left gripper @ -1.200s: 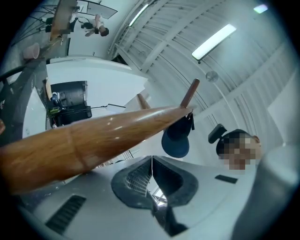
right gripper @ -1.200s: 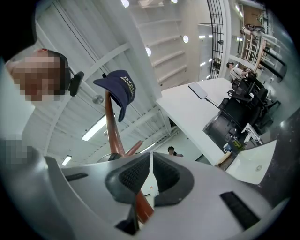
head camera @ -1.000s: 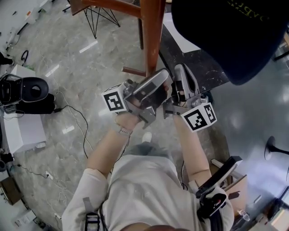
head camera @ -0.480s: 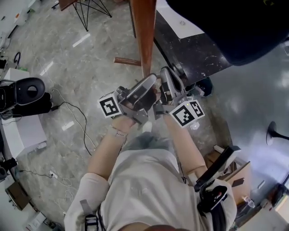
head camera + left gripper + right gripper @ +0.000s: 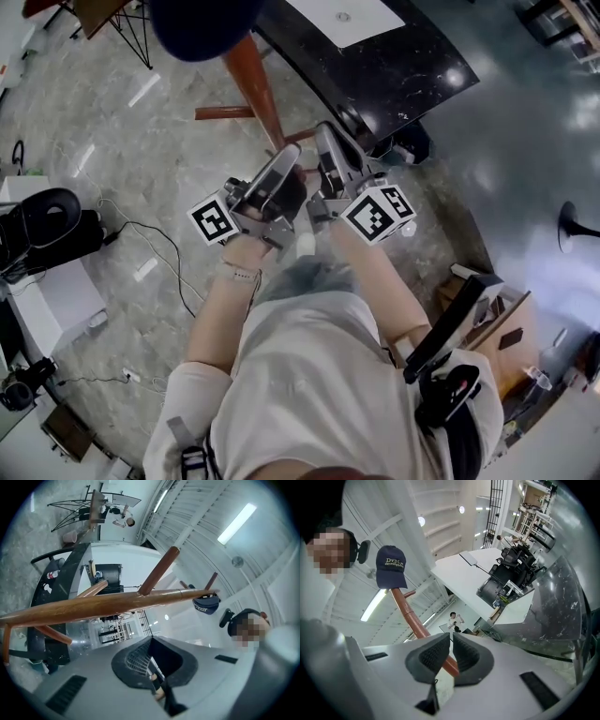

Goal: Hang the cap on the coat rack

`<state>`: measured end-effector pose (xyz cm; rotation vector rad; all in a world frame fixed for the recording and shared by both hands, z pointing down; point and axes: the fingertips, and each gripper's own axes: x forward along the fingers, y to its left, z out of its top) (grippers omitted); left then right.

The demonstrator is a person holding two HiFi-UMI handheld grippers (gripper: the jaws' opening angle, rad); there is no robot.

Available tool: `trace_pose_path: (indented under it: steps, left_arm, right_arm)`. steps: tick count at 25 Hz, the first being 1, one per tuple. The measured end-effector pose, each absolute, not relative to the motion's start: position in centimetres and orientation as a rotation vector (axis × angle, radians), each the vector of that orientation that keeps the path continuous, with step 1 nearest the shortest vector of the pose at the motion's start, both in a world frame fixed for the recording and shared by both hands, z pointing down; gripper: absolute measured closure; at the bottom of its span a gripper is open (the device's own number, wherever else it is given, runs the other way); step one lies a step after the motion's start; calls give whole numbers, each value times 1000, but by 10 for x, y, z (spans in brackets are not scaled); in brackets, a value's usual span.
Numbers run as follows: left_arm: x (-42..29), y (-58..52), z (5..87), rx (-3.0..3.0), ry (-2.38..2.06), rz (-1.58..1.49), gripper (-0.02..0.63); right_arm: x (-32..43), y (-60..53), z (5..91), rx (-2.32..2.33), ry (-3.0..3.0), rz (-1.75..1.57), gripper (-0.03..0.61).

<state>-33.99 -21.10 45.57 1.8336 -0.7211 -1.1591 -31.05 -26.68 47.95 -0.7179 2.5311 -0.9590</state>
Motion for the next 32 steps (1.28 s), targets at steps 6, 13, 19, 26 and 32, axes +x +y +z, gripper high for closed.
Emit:
trace_pose_path:
  steps: [6,13,19,26,32]
  left_arm:
    - [-350,-222,452,1823,-707,-1157,606]
    - [-329,-234,445,1849,-684,-1125,606]
    - [-287,-250,436,1870,-623,-1101,606]
    - [-266,-251,408,1915,-523,-1068,606]
    - [-214,-251,386,1953,-430,-1015,606]
  right_arm:
    - [-317,-279,470,-740,2526,-943,543]
    - [-293,-288,463,-765,2496,-925,543]
    - [-240,-301,447,-825,2452,-858,543]
    - [-209,-297,419,-923,2404,-781,543]
    - [-150,-290,393,-1007,2343,-695,543]
